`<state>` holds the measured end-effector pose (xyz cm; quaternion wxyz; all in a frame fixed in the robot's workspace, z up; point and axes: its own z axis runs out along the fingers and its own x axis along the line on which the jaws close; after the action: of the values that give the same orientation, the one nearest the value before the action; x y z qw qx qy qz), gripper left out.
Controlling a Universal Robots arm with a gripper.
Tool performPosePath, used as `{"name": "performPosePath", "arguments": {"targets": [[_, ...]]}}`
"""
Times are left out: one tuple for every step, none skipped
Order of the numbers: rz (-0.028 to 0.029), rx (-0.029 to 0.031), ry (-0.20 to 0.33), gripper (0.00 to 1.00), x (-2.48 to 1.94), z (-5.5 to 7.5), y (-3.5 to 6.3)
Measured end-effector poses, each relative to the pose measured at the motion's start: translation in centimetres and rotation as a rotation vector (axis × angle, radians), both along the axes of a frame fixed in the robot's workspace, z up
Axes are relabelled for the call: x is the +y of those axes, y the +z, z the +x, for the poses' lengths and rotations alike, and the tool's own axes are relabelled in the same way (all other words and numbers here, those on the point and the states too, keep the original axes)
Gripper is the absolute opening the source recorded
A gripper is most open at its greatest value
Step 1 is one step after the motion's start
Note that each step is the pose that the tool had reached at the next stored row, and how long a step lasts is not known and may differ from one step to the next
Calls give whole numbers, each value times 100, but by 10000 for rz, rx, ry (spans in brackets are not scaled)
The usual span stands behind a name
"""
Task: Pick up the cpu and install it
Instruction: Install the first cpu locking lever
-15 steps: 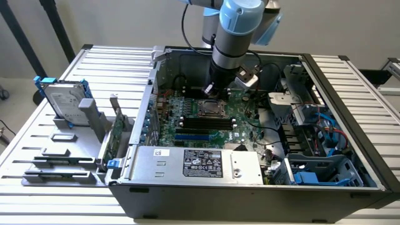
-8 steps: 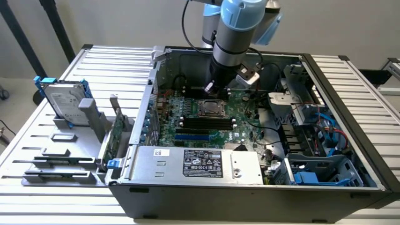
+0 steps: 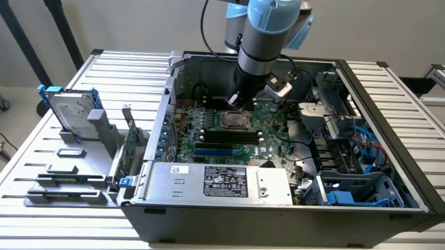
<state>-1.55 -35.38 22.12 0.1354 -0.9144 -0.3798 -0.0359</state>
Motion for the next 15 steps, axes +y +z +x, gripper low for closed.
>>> {"name": "performPosePath", "arguments": {"targets": [[2, 2, 0, 11, -16, -2, 22], [2, 3, 0, 11, -32, -4, 42], [2, 5, 0, 11, -49, -7, 61], [2, 7, 0, 11, -65, -9, 79], [1, 9, 0, 11, -81, -12, 97], [2, 10, 0, 11, -96, -15, 114], [3, 11, 1, 11, -111, -18, 131], [2, 13, 0, 11, -127, -21, 150], [2, 14, 0, 11, -142, -24, 170], [1, 16, 1, 11, -157, -26, 188], [1, 18, 0, 11, -173, -29, 208], [2, 19, 0, 11, -188, -32, 227], [2, 21, 0, 11, -203, -35, 245], [2, 22, 0, 11, -217, -38, 263], [1, 24, 0, 11, -230, -41, 280]]}}
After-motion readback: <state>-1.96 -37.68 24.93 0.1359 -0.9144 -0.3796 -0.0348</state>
